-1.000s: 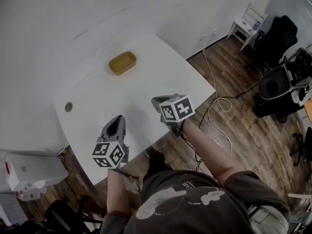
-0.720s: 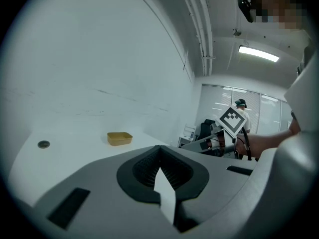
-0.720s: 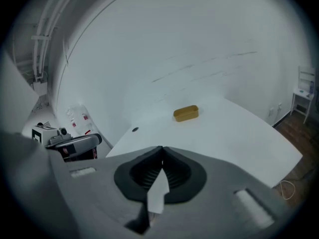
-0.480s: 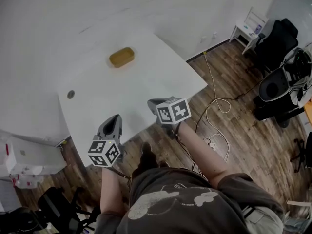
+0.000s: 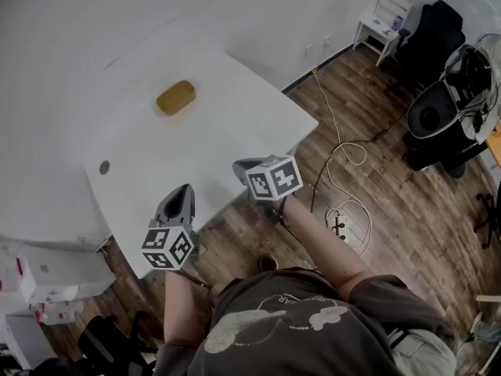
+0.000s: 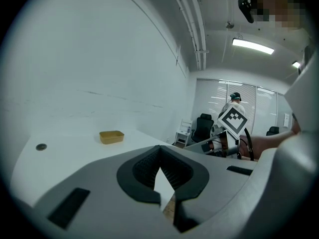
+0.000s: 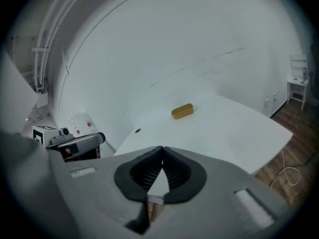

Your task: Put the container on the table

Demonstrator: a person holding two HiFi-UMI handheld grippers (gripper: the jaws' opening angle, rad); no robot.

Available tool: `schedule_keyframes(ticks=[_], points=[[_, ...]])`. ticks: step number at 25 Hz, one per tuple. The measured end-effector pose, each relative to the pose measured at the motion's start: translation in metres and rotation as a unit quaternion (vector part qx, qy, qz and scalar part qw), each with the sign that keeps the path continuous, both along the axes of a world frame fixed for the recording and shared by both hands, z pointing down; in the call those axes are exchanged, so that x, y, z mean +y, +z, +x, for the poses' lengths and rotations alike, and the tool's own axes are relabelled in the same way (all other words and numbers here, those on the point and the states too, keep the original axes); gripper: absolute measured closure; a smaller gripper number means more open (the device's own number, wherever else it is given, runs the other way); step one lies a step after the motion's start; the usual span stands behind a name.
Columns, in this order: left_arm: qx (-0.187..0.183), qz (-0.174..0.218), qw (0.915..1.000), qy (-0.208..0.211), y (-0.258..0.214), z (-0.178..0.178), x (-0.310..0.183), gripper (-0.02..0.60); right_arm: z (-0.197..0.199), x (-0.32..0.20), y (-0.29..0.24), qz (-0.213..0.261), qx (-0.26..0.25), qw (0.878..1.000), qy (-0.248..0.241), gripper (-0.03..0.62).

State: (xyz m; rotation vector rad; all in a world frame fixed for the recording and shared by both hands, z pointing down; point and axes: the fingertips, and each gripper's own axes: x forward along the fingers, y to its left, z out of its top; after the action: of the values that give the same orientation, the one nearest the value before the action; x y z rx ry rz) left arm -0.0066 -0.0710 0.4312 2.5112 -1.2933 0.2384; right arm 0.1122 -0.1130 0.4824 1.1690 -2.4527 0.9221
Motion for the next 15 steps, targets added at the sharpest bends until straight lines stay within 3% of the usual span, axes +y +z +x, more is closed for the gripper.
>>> schedule_keyframes(ticks=[6, 15], points=[[0.008, -0.010, 0.9999, 0.005, 0.011, -0.003, 0.013, 0.584, -0.001, 0.005, 0.003, -0.006, 0.001, 1.000, 0.011, 0.595], [0.019, -0.011, 0.9998, 0.003, 0.008, -0.048, 0.049, 0.584, -0.040, 0.038, -0.010, 0.005, 0.020, 1.000, 0.015, 0.595]])
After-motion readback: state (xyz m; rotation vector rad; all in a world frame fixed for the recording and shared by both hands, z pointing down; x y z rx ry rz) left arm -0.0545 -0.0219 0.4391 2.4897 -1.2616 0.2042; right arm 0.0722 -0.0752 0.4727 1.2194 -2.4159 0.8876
